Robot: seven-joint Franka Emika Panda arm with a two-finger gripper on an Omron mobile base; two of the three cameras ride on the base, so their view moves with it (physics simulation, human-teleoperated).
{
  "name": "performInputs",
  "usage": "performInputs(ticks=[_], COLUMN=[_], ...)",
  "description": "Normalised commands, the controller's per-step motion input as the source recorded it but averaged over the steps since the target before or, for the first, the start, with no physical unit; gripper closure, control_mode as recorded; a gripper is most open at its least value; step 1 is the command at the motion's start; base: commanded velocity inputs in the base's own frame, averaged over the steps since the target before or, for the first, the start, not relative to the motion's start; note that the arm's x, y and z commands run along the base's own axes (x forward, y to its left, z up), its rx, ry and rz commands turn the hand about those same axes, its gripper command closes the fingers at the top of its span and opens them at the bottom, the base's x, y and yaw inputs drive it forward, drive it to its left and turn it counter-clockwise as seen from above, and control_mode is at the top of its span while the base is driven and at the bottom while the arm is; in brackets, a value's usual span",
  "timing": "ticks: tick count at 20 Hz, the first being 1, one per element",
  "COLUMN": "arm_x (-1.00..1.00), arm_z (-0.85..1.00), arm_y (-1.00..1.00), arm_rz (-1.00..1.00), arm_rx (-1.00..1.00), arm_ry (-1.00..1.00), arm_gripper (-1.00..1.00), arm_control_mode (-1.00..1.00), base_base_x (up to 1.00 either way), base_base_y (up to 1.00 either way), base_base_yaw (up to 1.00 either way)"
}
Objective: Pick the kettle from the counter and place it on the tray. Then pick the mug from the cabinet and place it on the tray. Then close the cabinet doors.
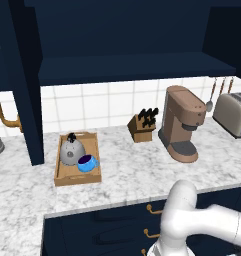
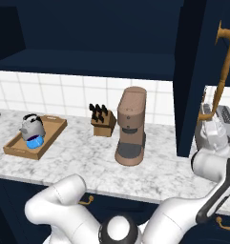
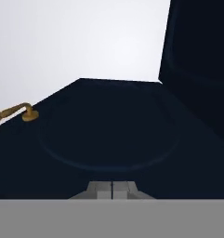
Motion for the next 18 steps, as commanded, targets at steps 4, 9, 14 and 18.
performInputs(ticks=[4,9,14,18], arm_x=[-0.53,-0.26,-0.03,-0.1], arm_z=[0.11,0.57,0.73,0.33], arm_y=[1.0,0.87,0.7,0.93], arm_rz=[-0.02,-0.09,-0.14,-0.17], arm_rx=[-0.26,-0.12,-0.03,-0.06], arm_ry=[-0.09,-0.07,-0.02,0.1], arm_gripper=[1.0,1.0,1.0,1.0], arm_control_mode=[-1.0,-1.0,-1.0,-1.0], base_base_x=[0.0,0.0,0.0,0.0], base_base_y=[0.0,0.0,0.0,0.0], base_base_yaw=[0.0,0.0,0.0,0.0])
